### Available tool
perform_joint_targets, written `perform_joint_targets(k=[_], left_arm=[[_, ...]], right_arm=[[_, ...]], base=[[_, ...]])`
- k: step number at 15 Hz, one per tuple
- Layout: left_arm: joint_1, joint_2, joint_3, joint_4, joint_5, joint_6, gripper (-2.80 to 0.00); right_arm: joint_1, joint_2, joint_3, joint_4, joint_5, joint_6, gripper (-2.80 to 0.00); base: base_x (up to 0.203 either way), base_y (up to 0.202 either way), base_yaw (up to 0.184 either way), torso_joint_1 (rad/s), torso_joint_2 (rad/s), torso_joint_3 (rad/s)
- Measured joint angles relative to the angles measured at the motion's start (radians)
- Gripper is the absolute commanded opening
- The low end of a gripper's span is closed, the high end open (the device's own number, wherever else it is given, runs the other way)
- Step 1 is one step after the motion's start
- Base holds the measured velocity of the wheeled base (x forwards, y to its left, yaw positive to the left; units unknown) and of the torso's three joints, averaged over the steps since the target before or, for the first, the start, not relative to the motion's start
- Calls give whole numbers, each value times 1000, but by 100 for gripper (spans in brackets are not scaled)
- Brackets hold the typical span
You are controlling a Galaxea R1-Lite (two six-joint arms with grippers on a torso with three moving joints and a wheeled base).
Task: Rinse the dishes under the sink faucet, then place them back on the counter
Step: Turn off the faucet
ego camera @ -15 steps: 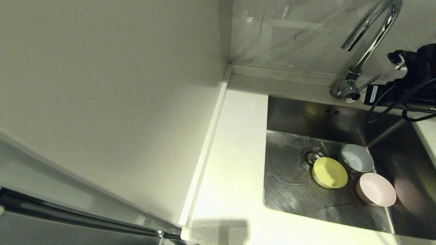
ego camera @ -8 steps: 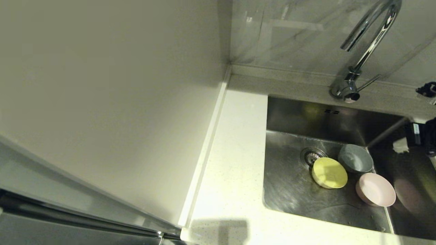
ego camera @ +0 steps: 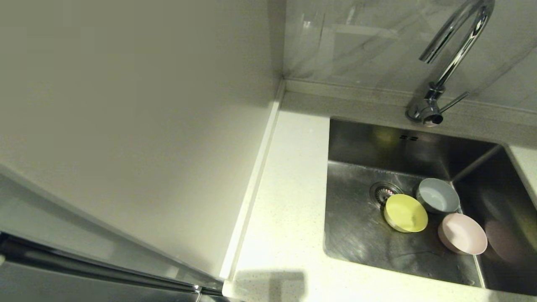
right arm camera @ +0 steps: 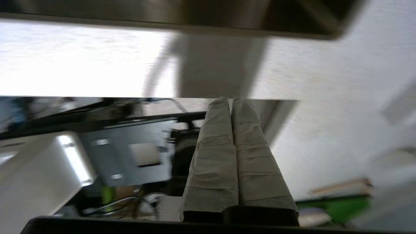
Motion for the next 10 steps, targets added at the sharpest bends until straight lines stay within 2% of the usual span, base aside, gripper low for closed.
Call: perform_joint_targets(k=[2,3,7,10], left_arm=[[0,0,0,0,0,0,-280],[0,0,0,0,0,0,-280],[0,0,0,0,0,-1,-280],[0,0,0,0,0,0,-280]], right_arm=[[8,-1,-2,4,-111,0,-280],[11,3,-2,12,-137,-1,-280],[13,39,-29,173,-143,-2,-280],[13,104,-76,201,-141,-31,-280]], base=[[0,0,0,0,0,0],[0,0,0,0,0,0],[0,0,0,0,0,0],[0,0,0,0,0,0]])
